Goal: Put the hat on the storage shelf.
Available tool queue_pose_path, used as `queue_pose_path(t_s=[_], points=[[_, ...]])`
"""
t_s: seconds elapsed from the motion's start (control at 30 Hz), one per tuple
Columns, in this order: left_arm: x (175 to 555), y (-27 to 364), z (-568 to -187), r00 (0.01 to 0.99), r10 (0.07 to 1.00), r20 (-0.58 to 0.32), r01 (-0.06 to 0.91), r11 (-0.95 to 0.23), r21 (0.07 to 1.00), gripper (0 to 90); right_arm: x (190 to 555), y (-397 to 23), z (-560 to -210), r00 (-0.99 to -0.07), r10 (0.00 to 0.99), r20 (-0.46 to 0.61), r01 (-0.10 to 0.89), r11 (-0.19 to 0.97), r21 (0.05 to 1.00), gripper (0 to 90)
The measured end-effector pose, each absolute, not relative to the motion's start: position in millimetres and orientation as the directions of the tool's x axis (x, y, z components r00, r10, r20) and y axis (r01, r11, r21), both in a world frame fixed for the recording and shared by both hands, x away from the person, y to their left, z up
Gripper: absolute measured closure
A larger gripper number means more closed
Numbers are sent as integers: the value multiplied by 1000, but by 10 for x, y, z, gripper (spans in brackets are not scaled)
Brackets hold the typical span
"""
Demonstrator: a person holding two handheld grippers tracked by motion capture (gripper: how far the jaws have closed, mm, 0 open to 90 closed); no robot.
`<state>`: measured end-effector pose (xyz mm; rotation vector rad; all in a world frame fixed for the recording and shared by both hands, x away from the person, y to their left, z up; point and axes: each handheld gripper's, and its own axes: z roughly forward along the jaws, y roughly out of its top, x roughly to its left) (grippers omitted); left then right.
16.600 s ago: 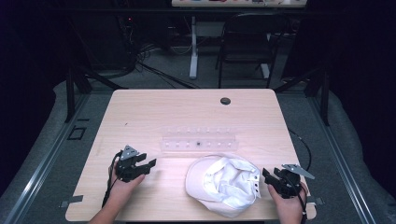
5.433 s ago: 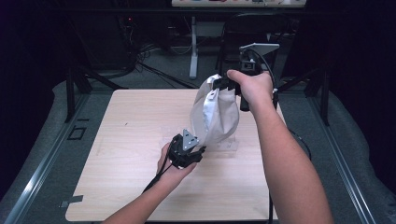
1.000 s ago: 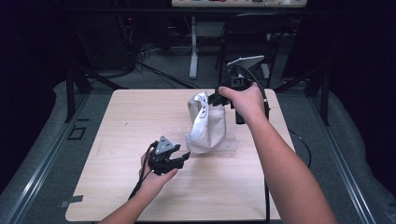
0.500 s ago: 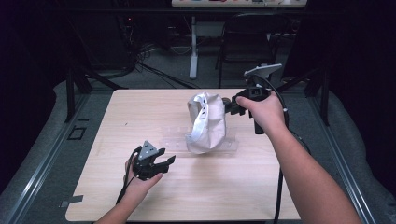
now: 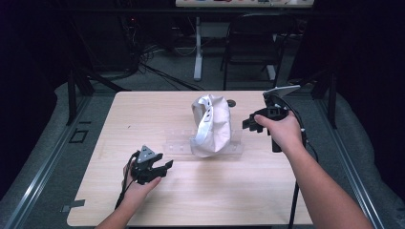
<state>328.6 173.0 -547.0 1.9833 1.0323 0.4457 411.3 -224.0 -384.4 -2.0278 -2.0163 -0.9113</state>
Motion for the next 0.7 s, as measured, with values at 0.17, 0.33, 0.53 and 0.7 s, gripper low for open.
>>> queue_pose_path(t_s=[0.17,0.33,0.53,0.7], points=[[3289,1737,-5486,600,797,-70,505,-310,805,469,3985,-2318,-3993,-110,864,491,942,-67,328,605],[3285,1736,-5485,600,797,-68,503,-310,806,466,3877,-2352,-4100,-124,864,489,935,-64,350,587],[3276,1719,-5482,610,790,-61,497,-321,806,466,3729,-2350,-4284,-149,862,484,928,-47,369,554],[3249,1642,-5483,630,775,-40,473,-343,811,466,3549,-2389,-4373,-196,851,488,902,-39,430,516]])
